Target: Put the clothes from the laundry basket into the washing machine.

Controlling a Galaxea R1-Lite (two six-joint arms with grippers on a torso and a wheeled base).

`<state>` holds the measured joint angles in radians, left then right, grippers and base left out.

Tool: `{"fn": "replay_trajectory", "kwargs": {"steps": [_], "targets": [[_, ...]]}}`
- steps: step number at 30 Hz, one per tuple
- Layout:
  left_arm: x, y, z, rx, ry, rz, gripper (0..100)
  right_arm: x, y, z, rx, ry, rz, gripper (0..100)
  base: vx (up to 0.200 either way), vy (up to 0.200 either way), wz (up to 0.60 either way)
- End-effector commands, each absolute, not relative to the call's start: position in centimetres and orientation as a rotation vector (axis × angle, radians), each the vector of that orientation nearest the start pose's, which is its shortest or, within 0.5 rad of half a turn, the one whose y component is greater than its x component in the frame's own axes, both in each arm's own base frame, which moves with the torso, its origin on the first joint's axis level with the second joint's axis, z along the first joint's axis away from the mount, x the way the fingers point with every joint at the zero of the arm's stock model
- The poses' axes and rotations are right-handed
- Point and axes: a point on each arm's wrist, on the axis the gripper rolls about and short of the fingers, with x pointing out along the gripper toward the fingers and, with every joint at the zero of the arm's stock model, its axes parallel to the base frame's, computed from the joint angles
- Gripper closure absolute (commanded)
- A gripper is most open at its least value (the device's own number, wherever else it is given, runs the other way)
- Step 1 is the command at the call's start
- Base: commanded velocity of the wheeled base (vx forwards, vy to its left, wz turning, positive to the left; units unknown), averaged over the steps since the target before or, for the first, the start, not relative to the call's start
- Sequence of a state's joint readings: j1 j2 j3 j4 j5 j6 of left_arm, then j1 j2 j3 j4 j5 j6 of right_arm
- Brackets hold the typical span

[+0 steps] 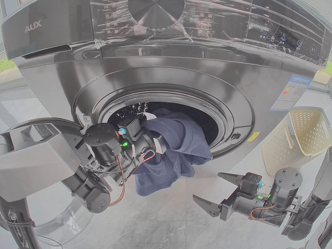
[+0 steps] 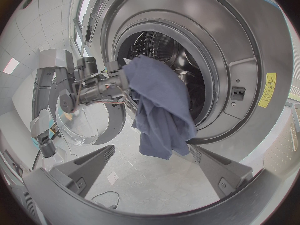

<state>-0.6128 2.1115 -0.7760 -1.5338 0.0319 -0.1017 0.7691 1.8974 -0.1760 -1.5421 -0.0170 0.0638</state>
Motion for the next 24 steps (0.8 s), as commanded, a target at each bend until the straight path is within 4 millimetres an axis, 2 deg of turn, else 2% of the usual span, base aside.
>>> {"fn": "replay_trajectory", "kwargs": {"steps": [1, 5, 9, 13, 14, 15, 20, 24], "targets": [[35.4, -21.5, 9.8, -0.154, -0.129, -0.492, 100, 17.5, 17.3, 8.0, -0.011, 0.200, 0.752, 0, 0.000, 0.000, 0.00], [37.8, -21.6, 10.3, -0.165, -0.149, -0.461, 100, 17.5, 17.3, 8.0, -0.011, 0.199, 0.754, 0, 0.000, 0.000, 0.00], [39.5, -22.5, 10.4, -0.166, -0.152, -0.456, 100, 17.6, 17.3, 8.0, -0.012, 0.200, 0.752, 0, 0.000, 0.000, 0.00], [42.0, -23.2, 10.9, -0.179, -0.194, -0.408, 100, 17.6, 17.4, 8.0, -0.011, 0.199, 0.752, 0, 0.000, 0.000, 0.00], [42.0, -23.2, 10.9, -0.179, -0.194, -0.408, 100, 17.6, 17.4, 8.0, -0.011, 0.199, 0.752, 0, 0.000, 0.000, 0.00], [43.0, -23.4, 11.1, -0.182, -0.202, -0.399, 100, 17.6, 17.4, 8.0, -0.011, 0.199, 0.752, 0, 0.000, 0.000, 0.00], [44.3, -24.1, 11.4, -0.186, -0.209, -0.393, 100, 17.6, 17.3, 8.0, -0.011, 0.199, 0.751, 0, 0.000, 0.000, 0.00], [46.1, -24.1, 12.8, -0.210, -0.261, -0.339, 100, 17.6, 17.4, 8.0, -0.011, 0.199, 0.752, 0, 0.000, 0.000, 0.00]]}}
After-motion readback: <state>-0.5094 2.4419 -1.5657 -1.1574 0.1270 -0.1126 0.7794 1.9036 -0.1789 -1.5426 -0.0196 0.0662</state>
